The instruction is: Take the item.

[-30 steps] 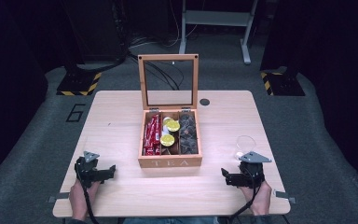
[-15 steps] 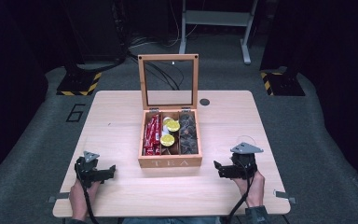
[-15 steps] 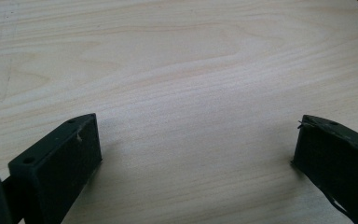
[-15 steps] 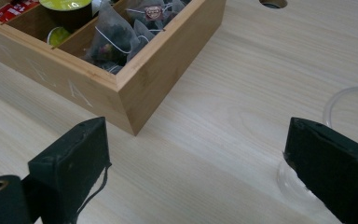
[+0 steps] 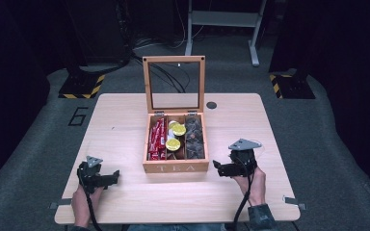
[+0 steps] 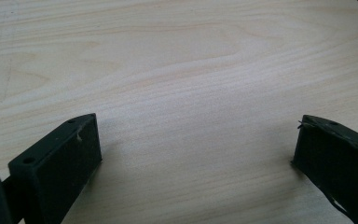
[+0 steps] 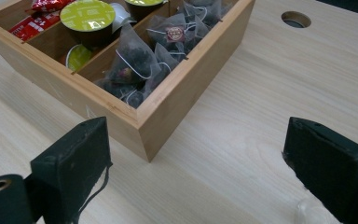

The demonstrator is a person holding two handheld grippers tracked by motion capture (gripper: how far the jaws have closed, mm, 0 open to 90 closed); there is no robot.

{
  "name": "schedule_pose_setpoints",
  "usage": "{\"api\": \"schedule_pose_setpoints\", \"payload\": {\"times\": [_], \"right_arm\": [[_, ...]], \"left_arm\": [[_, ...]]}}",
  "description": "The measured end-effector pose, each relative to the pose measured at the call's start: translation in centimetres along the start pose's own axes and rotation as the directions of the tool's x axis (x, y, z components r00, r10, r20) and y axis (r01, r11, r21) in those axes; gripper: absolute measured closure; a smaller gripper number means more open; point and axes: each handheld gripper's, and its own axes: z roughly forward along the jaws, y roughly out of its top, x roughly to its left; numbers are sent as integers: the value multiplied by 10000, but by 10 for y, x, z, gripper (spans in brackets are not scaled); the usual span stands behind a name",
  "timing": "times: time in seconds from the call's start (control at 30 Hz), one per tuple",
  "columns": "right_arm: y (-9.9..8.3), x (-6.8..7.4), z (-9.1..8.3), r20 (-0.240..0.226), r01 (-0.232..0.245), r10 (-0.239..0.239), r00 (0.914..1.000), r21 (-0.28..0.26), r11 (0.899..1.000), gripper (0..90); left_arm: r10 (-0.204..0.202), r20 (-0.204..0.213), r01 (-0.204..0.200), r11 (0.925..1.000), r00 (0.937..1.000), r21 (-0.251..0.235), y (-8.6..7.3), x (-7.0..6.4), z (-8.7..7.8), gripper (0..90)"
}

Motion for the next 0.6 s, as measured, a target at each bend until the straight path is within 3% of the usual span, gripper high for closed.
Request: {"api": "schedule_pose_setpoints", "payload": {"times": [0.27,0.6], "right_arm": [[15,7,10,-284,458,-455,9986,118,9989,60],[34,14,25,-647,662,-645,9958,241,9975,60]], "left_arm": [[8,-3,-8,10000,10000,-9,0,0,0,3],[2,0,-2,10000,10000,1,0,0,0,3]]}}
